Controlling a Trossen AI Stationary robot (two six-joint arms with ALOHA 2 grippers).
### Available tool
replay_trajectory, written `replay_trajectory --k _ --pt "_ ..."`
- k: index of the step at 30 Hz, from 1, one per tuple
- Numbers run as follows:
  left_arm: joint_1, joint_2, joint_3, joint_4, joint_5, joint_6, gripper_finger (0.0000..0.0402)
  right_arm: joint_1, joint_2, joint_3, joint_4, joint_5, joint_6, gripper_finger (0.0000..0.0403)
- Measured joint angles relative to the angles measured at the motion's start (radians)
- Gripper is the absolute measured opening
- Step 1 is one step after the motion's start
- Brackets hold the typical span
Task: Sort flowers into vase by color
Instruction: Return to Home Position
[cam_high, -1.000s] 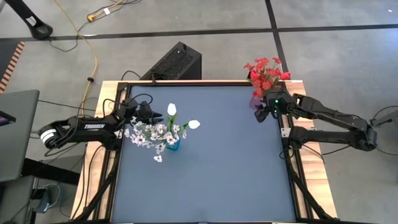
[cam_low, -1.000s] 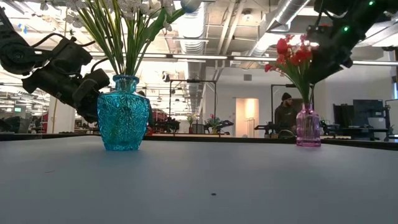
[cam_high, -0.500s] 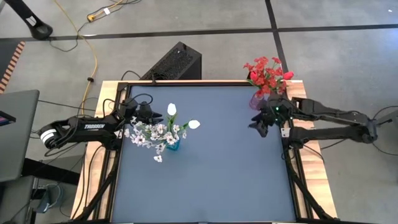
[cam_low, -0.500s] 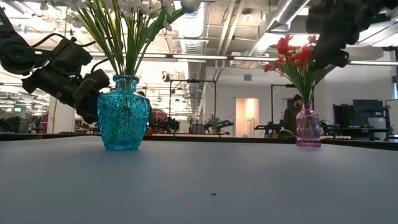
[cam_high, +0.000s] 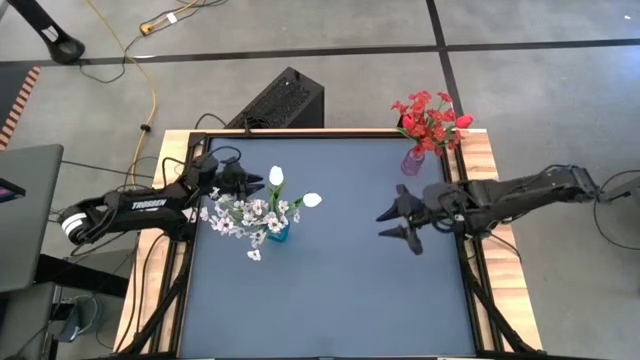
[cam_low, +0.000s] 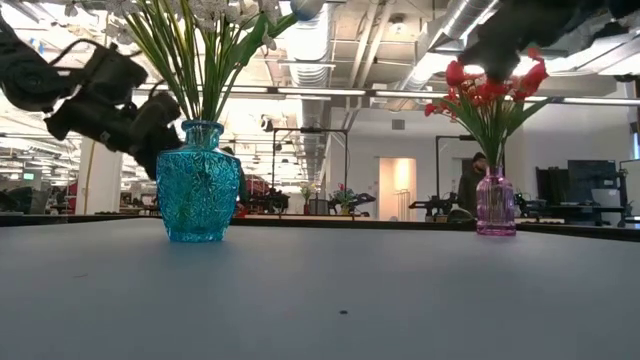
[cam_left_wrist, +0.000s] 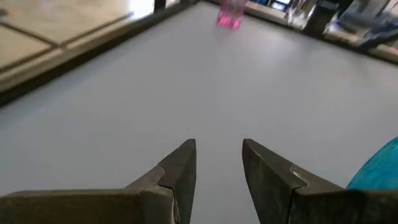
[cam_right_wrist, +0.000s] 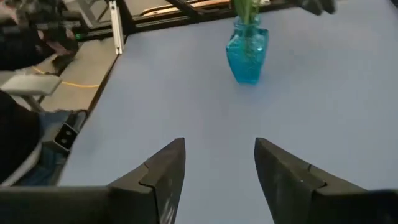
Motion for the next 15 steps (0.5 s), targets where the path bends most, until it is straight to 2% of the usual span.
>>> replay_trajectory --k 4,12,15 --pt "0.000 -0.091 0.002 -0.018 0.021 -0.035 0.0119 0.025 0.036 -0.089 0.168 0.022 -0.067 0.0204" --pt "0.000 -0.381 0.002 -0.288 0.017 -0.095 0.0119 -0.046 0.033 -0.221 0.335 0.027 -0.117 0.0163" --pt "0.000 -0.492 -0.006 -0.350 -0.037 -0.099 0.0119 -0.079 0.033 -0.260 0.375 0.026 -0.170 0.0147"
